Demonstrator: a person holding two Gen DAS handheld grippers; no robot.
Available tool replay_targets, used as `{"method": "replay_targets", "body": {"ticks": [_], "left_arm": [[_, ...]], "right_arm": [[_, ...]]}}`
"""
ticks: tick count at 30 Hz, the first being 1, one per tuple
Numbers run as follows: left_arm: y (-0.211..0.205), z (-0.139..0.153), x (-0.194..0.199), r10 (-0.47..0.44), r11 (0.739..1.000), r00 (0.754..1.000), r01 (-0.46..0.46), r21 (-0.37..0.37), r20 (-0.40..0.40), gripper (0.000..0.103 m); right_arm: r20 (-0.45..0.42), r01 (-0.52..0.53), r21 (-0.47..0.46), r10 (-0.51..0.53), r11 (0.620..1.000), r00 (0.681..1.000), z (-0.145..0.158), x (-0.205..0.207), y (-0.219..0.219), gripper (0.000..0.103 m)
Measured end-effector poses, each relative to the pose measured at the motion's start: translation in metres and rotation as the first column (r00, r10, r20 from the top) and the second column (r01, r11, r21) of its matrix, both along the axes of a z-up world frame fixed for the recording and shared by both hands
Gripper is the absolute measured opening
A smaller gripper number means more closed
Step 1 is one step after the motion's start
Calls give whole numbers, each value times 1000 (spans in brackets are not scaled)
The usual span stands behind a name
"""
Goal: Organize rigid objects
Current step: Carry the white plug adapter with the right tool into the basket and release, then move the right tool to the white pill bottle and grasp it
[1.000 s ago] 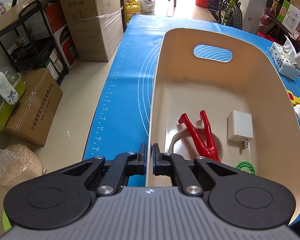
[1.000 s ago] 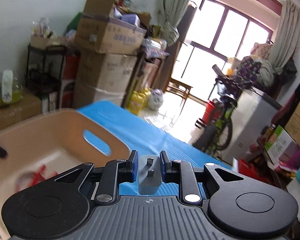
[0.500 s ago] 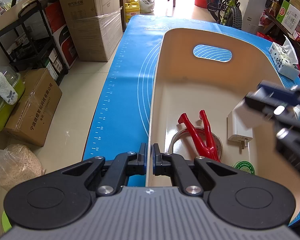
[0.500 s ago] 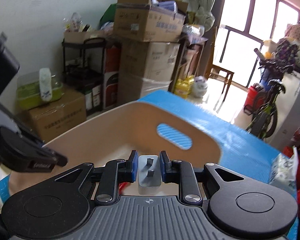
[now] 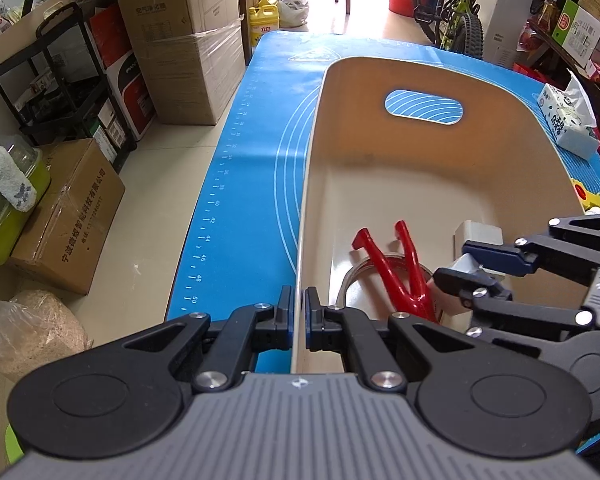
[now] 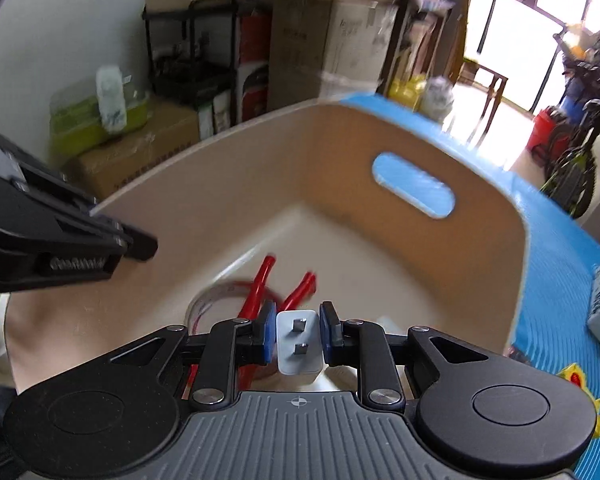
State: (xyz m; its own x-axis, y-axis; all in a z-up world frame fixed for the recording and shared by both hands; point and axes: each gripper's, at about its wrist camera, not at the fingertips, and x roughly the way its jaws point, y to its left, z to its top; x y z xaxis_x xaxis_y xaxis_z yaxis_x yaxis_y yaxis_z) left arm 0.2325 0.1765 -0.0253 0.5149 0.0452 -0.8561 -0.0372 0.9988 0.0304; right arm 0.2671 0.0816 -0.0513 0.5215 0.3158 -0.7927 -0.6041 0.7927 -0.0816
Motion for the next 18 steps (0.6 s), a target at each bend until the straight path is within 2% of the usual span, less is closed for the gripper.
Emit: {"method": "replay_targets", "body": {"ticks": [4, 7, 9, 18], "left_arm": [[0, 0, 0, 1, 1000, 1000, -1, 0, 1, 6], [-1, 0, 0, -1, 1000, 1000, 1, 3, 3, 6], [-1, 0, 0, 2, 1000, 1000, -2, 3, -2, 6], [-1, 0, 1, 5, 1000, 1000, -5, 3, -5, 6]], "right_arm": [[-12, -20, -7, 20, 1000, 1000, 0, 1, 2, 32], [-25, 8, 19, -7, 1000, 1000, 2, 3, -4, 48], [-19, 34, 49, -33, 998, 999, 6, 3, -9, 65], [53, 95, 120, -102, 988, 993, 37, -1, -45, 75]]}}
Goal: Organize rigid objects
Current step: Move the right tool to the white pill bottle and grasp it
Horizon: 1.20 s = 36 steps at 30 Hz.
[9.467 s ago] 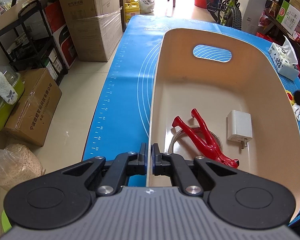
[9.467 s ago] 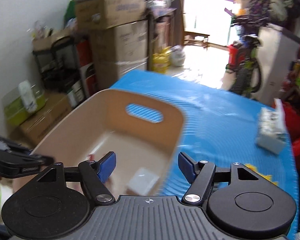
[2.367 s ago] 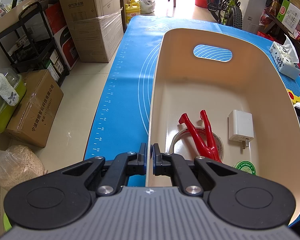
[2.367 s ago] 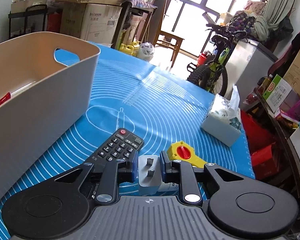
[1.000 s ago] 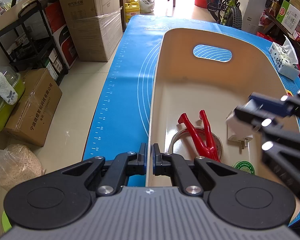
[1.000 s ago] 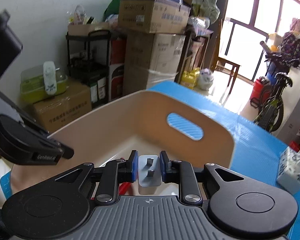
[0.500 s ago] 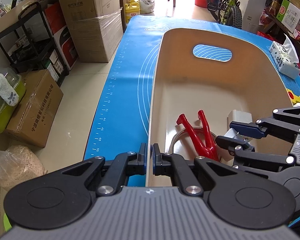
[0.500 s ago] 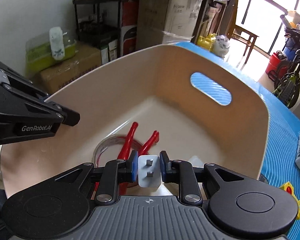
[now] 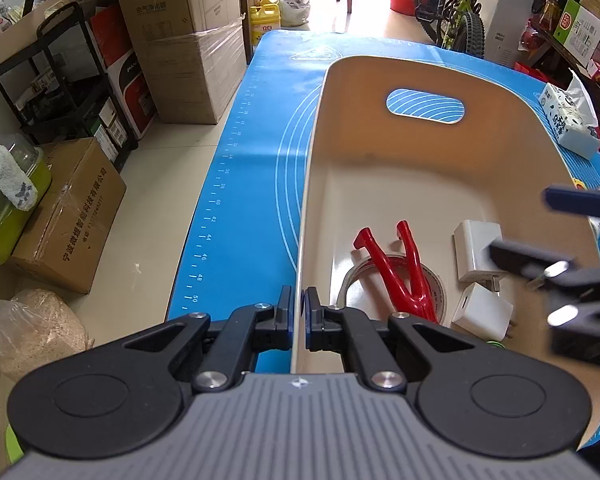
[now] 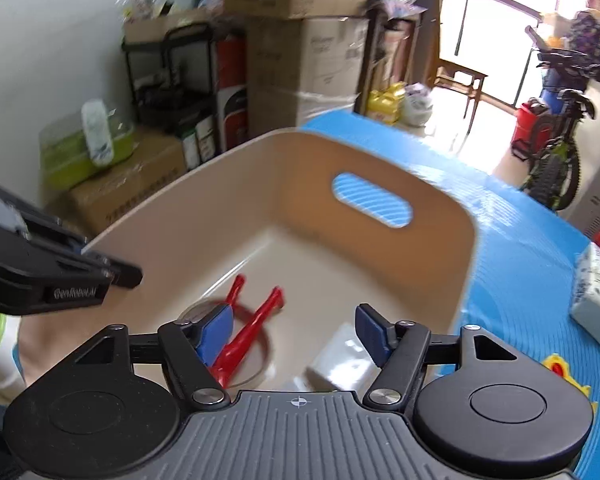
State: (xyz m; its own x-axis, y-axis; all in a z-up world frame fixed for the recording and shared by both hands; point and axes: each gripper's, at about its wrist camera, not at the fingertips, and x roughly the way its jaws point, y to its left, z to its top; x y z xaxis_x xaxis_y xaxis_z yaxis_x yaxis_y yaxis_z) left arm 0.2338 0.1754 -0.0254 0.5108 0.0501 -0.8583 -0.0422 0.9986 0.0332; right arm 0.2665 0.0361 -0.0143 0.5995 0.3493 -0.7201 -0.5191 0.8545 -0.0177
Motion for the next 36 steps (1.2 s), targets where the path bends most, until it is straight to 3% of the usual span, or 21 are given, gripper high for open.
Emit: {"method": "replay_targets", "body": {"ticks": [6, 11, 20, 26, 36], "left_arm": [[0, 0, 0, 0, 1000, 1000, 0, 1, 0, 7], [0, 0, 0, 1, 1000, 1000, -1, 1, 0, 7], [0, 0, -1, -1, 1000, 1000, 1, -2, 2, 7], [0, 0, -1, -1, 1000, 1000, 1, -3, 2, 7], [-1, -1, -1, -2, 1000, 1000, 2, 1, 2, 7]], "right_arm": [[39, 90, 28, -91, 996, 995, 21, 1, -40, 83], [47, 211, 5, -211, 977, 976, 19, 7, -83, 91], [-21, 394, -99, -398, 914, 917, -19, 18, -152, 96], [-75, 513, -80, -518, 855, 852, -49, 31, -175, 96], [-19, 488, -125, -494, 864, 869, -88, 50, -196, 96]]}}
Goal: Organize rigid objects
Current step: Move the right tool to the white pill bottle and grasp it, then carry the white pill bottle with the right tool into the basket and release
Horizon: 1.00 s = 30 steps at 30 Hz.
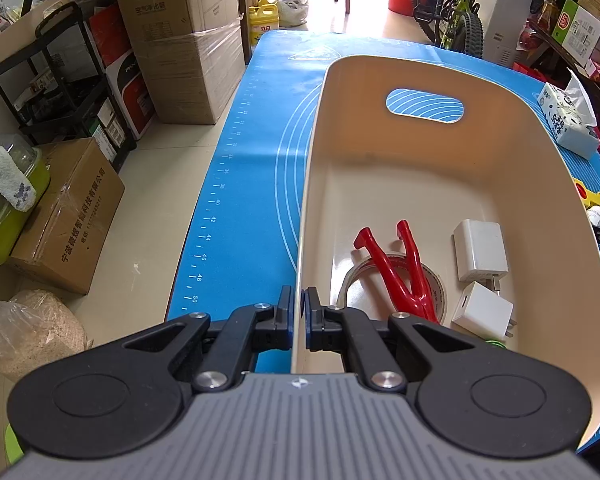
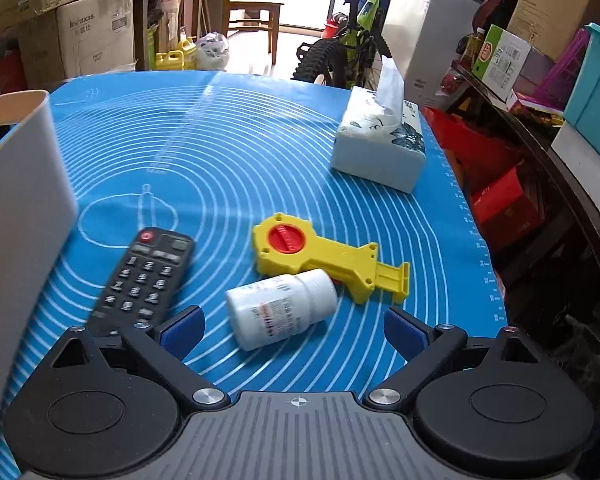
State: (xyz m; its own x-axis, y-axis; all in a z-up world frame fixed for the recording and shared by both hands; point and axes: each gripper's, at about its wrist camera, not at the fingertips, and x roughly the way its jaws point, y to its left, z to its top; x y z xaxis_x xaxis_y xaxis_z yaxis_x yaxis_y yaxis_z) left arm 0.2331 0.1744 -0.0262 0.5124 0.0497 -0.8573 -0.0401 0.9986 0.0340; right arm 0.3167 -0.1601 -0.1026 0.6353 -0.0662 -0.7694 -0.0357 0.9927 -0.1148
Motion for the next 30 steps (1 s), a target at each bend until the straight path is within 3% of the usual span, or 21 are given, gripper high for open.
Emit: {"method": "replay_targets", "body": {"ticks": [10, 13, 17, 23, 30], "left_arm": [[-3, -2, 2, -2, 1000, 1000, 2, 9, -3, 7], [-3, -2, 2, -1, 1000, 1000, 1, 14, -3, 7], [-4, -1, 2, -1, 1000, 1000, 1, 20, -3, 7], [-4, -1, 2, -1, 1000, 1000, 1, 20, -3, 7], [-3, -1, 2, 1, 1000, 1000, -1, 17, -4, 7]], "right_arm": [[36, -92, -6, 93, 996, 995, -11, 13, -5, 95], [45, -125, -6, 125, 992, 991, -13, 14, -3, 89], [38, -156, 5, 155, 988, 987, -15, 15, 0, 69], [68, -167, 6, 166, 986, 984, -12, 4, 2, 68], [126, -133, -13, 133, 991, 983, 16, -14, 13, 68]]}}
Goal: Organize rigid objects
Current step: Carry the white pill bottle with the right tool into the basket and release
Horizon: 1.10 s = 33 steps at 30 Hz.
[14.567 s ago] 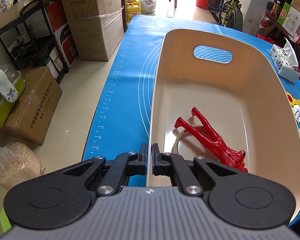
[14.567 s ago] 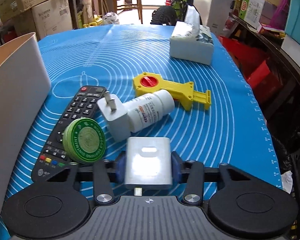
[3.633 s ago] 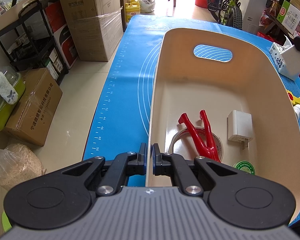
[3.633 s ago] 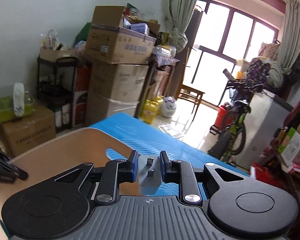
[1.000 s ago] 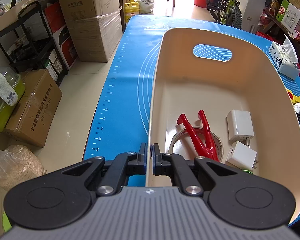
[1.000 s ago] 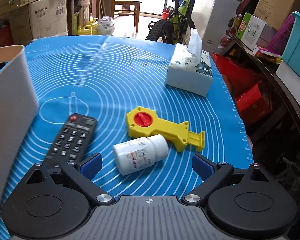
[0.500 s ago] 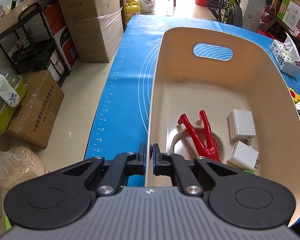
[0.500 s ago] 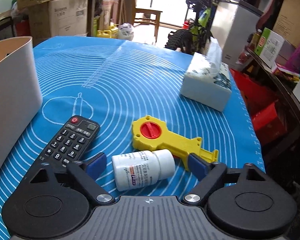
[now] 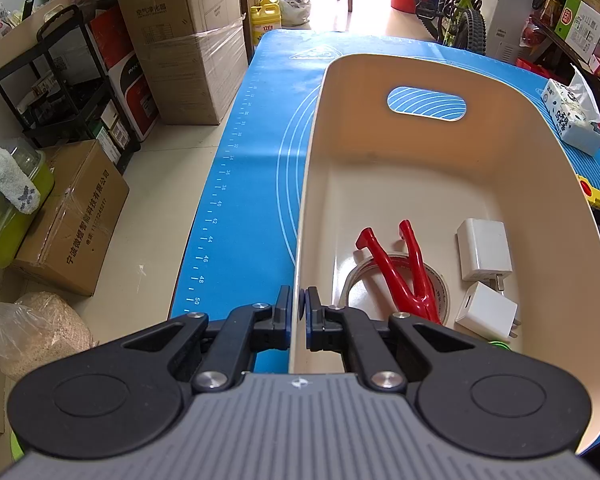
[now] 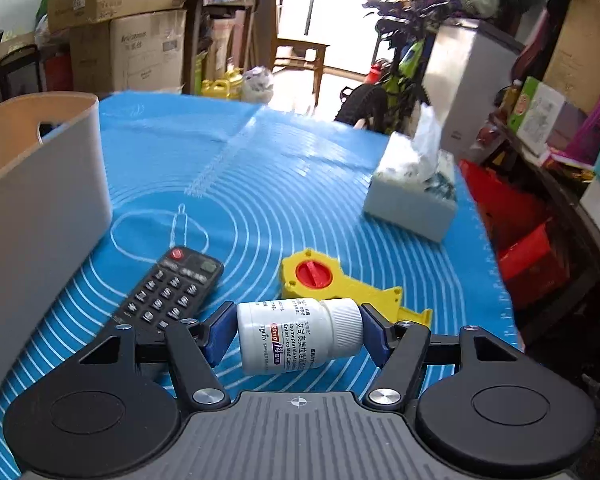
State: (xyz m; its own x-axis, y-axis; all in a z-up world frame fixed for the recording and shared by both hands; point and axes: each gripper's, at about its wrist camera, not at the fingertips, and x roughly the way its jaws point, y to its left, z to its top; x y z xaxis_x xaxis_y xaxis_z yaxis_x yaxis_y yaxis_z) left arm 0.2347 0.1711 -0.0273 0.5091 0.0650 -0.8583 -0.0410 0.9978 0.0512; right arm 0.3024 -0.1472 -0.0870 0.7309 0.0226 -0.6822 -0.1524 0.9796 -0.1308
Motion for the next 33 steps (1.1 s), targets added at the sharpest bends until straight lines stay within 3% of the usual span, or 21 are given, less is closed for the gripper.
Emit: {"method": "replay_targets", "body": {"ticks": [12, 22, 33], "left_arm": [[0, 0, 0, -2, 1000, 1000, 2, -1, 0, 7], [2, 1, 0, -5, 1000, 1000, 5, -3, 1, 7], [2, 1, 0, -5, 1000, 1000, 5, -2, 1, 7]], "right_arm": [[126, -77, 28, 73, 997, 989, 56, -27, 44, 68], [189, -202, 137, 174, 970, 966, 90, -41, 95, 68], [130, -295, 124, 279, 948, 951, 83, -43, 163, 68]]}}
